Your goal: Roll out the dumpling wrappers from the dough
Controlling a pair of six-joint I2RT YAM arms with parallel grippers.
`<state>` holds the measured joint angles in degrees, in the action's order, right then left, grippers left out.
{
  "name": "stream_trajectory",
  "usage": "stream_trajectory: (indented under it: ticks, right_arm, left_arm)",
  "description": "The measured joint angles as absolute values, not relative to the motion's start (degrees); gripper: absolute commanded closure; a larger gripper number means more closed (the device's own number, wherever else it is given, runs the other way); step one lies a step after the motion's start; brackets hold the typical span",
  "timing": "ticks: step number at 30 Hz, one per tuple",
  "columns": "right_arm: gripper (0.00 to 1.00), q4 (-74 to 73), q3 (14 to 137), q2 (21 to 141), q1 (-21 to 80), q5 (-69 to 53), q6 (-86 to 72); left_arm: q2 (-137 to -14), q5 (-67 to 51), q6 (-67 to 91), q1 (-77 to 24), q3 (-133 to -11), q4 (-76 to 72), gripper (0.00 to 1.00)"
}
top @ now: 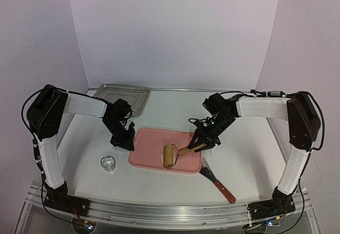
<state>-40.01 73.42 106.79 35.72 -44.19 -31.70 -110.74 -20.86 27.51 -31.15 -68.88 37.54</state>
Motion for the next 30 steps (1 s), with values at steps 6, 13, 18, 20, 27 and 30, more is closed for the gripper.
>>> stream_trajectory:
  ticks: [6,13,18,20,27,30]
  right_arm:
    - [1.00,-39.5,73.7,108.0,35.7,-45.2,-31.6]
    - [1.00,-38.2,71.6,107.0,35.2,-46.1,-31.2]
    - [1.00,-37.1,68.6,104.9,34.3,-46.2,-30.9]
    - [1.00,-37.0,68.6,105.1,34.3,-46.4,-30.9]
    - [1.00,-35.9,66.8,104.0,33.6,-46.4,-30.8]
    - [1.00,-35.8,65.7,103.1,32.8,-46.4,-30.8]
  left_arm:
    - [-110.8,-20.9,27.5,-31.2,-68.9,37.6,1.00]
    - [-110.8,-20.7,27.6,-31.3,-69.1,37.9,1.00]
    - [-110.8,-20.7,27.7,-31.5,-69.1,37.9,1.00]
    - [-110.8,-20.7,27.7,-31.5,-69.1,37.9,1.00]
    - [-110.8,-20.7,27.8,-31.5,-69.1,37.9,1.00]
    - [-110.8,-20.7,28.0,-31.5,-69.1,37.9,1.00]
